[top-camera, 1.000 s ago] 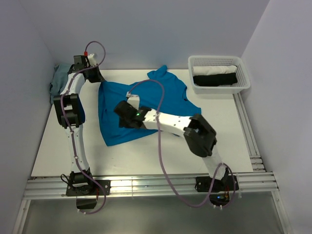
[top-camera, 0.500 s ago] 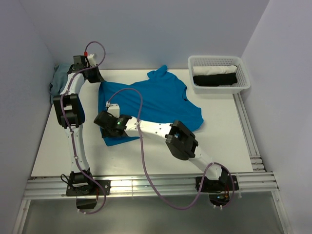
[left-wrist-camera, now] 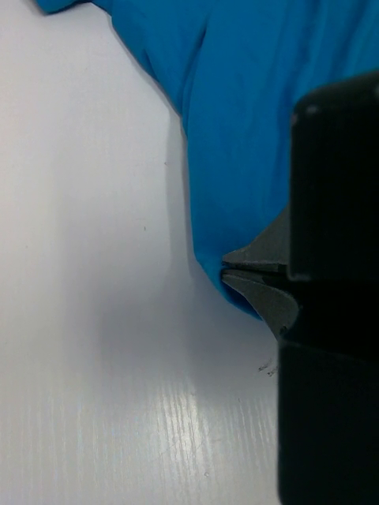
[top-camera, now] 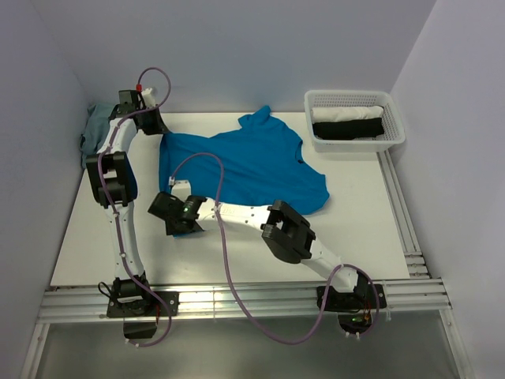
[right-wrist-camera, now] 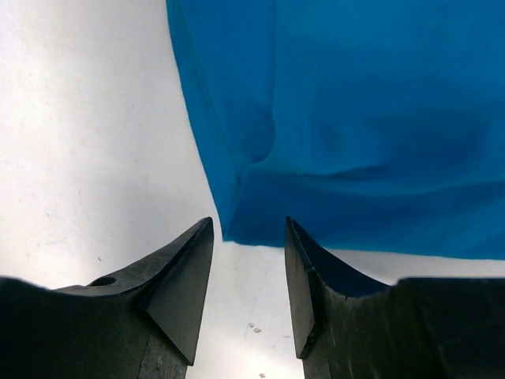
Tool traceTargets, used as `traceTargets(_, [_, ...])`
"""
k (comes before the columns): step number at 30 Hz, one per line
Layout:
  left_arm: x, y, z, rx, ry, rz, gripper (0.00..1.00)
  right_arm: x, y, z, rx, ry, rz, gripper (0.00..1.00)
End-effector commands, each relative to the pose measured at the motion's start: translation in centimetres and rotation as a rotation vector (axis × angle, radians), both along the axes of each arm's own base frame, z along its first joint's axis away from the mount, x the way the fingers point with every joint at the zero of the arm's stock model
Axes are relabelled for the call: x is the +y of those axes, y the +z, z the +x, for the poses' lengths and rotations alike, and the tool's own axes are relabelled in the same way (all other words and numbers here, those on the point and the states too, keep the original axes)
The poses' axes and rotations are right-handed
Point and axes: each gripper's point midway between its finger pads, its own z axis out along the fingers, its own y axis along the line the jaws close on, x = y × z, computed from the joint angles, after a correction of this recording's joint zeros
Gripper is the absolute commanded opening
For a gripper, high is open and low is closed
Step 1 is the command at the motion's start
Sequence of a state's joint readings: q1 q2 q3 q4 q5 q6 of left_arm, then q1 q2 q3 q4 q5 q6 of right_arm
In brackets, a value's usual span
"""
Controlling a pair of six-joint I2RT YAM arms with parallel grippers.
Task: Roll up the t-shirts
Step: Flatten the tshirt
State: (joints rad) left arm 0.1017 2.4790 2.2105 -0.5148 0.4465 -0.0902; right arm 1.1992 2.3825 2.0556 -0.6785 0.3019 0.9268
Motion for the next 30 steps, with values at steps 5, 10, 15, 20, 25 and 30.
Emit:
traceTargets(5, [0.2, 2.5, 1.0, -0.063, -0.012, 0.018, 0.0, 0.6, -1.1, -1.2, 0.012, 0.002, -0.031, 0.48])
traceTargets(10, [0.1, 2.4, 1.0, -0.061, -0.015, 0.015, 0.0, 0.6, -1.6, -1.1, 0.009, -0.003, -0.051, 0.48])
traceTargets(15, [0.1, 2.5, 1.0, -0.064, -0.017, 0.027, 0.0, 0.1, -1.5, -1.2, 0.005, -0.027, -0.058, 0.26])
traceTargets(20, [0.2, 2.5, 1.2, -0.065, -0.013, 0.028, 0.0, -0.6, -1.4, -1.2, 0.0, -0.046, -0.06, 0.09])
traceTargets(25, [0.5, 3.7, 1.2, -0.081, -0.007, 0.033, 0.0, -2.4, 0.7, -1.5, -0.028, -0.088, -0.072, 0.0])
traceTargets(30, [1.6, 7.4, 1.1, -0.134, 0.031, 0.036, 0.0, -8.9, 3.1, -2.4, -0.099, -0.196, -0.132, 0.0])
